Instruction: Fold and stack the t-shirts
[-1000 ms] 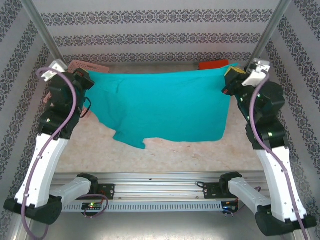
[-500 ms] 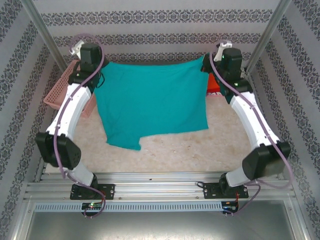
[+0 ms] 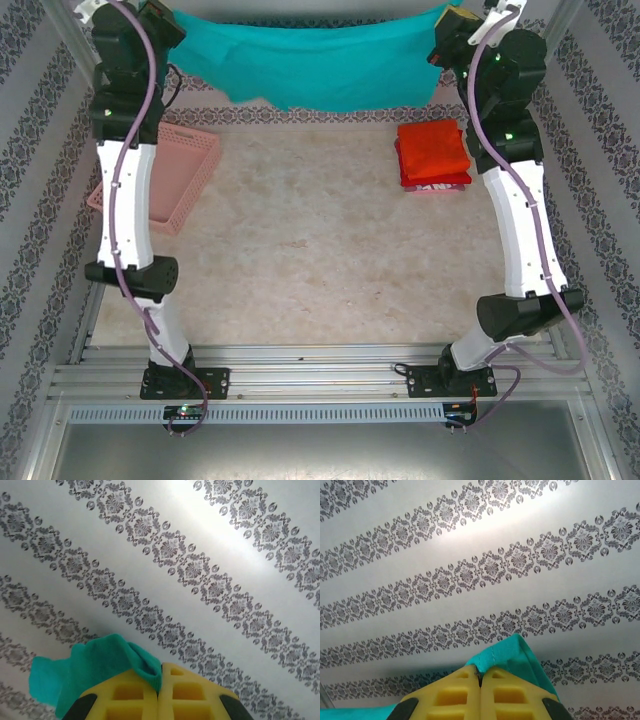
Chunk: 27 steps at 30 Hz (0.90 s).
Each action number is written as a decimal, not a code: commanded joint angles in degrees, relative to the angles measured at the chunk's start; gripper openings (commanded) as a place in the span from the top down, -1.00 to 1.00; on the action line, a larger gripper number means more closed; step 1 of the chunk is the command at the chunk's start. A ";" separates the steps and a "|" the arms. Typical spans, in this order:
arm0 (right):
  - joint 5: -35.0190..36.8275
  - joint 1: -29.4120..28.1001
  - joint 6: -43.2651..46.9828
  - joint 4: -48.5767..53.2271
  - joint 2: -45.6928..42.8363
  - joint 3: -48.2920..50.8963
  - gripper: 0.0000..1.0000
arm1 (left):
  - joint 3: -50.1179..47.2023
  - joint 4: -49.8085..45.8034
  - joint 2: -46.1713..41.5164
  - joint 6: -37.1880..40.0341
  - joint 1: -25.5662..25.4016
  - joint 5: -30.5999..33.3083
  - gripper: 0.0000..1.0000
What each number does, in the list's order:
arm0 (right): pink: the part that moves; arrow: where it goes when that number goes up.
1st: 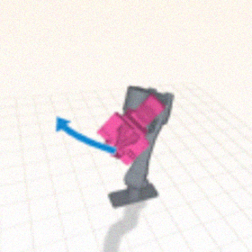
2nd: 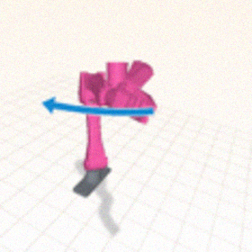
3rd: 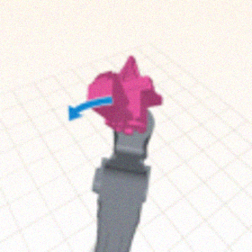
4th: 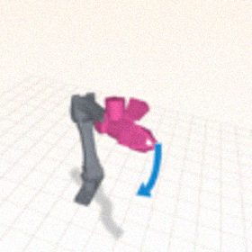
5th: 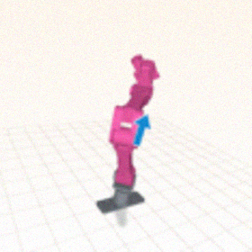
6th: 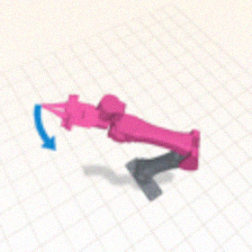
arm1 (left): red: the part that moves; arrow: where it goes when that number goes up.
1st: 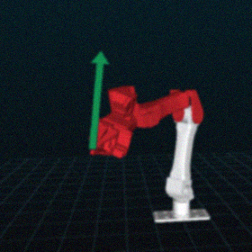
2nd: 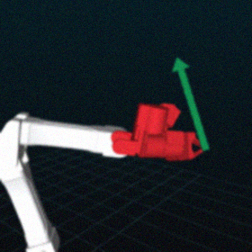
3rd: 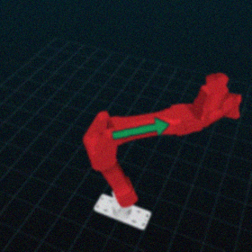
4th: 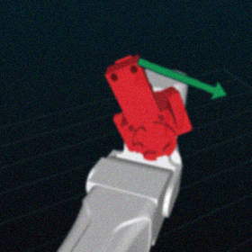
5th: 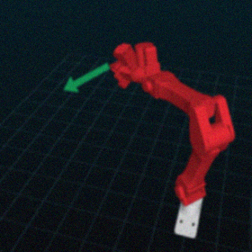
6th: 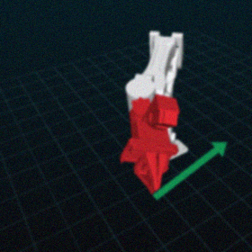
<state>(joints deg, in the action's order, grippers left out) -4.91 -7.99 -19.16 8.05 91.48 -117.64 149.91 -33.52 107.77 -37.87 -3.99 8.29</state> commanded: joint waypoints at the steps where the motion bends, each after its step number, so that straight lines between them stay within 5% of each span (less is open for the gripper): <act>1: -1.81 0.43 0.90 0.94 -3.79 7.30 1.00 | -11.60 -2.85 -6.53 2.67 0.66 -3.55 1.00; 6: -2.63 0.43 -1.86 -2.62 -15.64 33.85 1.00 | -55.54 13.26 -27.55 -3.62 0.67 -7.33 1.00; 12: -5.48 0.41 -8.39 -2.29 -25.30 63.03 1.00 | -91.28 14.33 -43.90 -11.96 0.65 -7.87 1.00; 18: -7.03 0.18 -13.75 -5.14 -22.37 79.28 1.00 | -108.66 19.40 -43.11 -18.42 0.56 -12.10 1.00; 27: -5.45 -0.12 -19.16 -8.26 -14.26 86.09 1.00 | -116.95 20.03 -39.74 -21.38 0.61 -12.91 1.00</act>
<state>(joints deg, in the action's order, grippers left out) -10.83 -8.01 -35.14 2.79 76.44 -32.97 33.85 -15.53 68.75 -57.36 -3.99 -4.16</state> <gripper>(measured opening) 0.042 0.049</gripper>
